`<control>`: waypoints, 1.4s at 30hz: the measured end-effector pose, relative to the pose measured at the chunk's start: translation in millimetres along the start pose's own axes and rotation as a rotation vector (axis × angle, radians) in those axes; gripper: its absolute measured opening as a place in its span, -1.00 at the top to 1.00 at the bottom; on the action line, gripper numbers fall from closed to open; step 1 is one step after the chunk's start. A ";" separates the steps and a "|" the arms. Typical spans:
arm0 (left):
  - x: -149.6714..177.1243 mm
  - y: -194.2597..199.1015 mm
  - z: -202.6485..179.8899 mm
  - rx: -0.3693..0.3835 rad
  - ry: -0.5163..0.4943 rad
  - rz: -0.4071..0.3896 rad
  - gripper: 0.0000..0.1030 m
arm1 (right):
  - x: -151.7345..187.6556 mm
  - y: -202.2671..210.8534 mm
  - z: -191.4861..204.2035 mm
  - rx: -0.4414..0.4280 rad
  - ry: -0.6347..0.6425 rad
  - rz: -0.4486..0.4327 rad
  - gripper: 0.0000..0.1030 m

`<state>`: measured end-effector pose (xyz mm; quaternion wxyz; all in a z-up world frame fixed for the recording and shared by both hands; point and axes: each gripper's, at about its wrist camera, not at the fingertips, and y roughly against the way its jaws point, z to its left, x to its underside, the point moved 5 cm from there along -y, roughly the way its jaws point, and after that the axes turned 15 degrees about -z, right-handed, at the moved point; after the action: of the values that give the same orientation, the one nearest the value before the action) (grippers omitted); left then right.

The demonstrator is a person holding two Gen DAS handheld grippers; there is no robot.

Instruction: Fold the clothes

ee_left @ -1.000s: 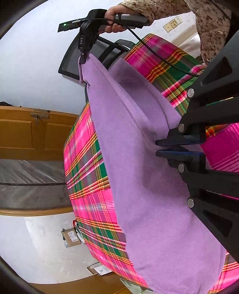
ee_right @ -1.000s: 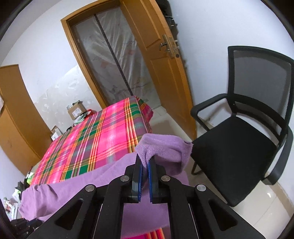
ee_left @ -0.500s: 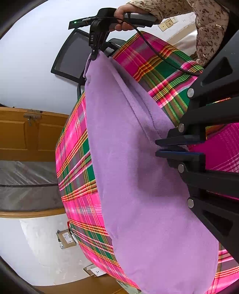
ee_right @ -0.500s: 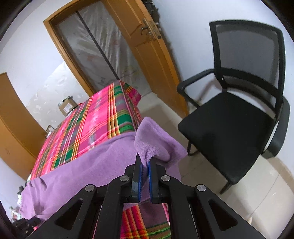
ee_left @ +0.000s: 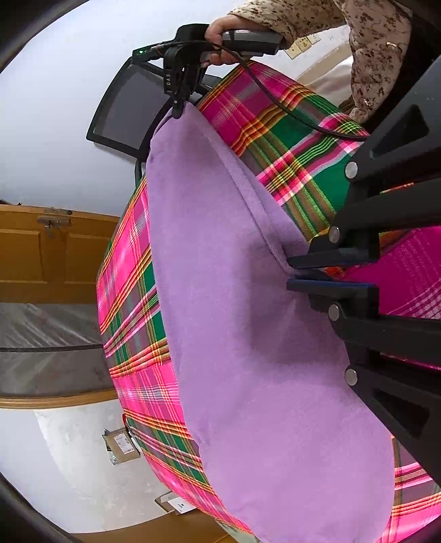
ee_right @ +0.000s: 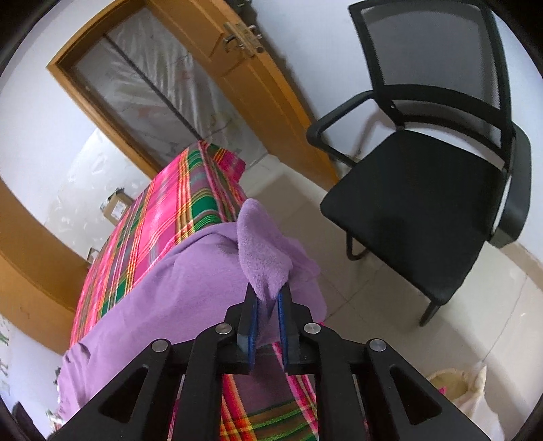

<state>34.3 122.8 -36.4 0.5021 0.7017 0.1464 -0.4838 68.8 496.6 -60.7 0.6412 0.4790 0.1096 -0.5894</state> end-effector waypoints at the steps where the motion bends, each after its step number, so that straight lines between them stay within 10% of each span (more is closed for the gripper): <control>1: 0.5 0.1 -0.7 0.000 -0.004 0.000 0.87 | -0.2 0.2 -1.4 0.005 -0.008 0.000 0.74; 28: -4.3 -1.8 0.2 -0.007 0.050 0.020 0.87 | -25.3 -50.4 -12.3 -0.023 -0.045 0.117 0.66; 42: -12.0 -2.4 2.3 -0.026 0.074 0.016 0.87 | -82.0 0.7 6.2 -0.170 -0.072 -0.152 0.94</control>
<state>25.6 125.3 -28.0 0.5095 0.7136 0.1655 -0.4514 43.7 545.2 0.7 0.6366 0.3918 0.1718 -0.6416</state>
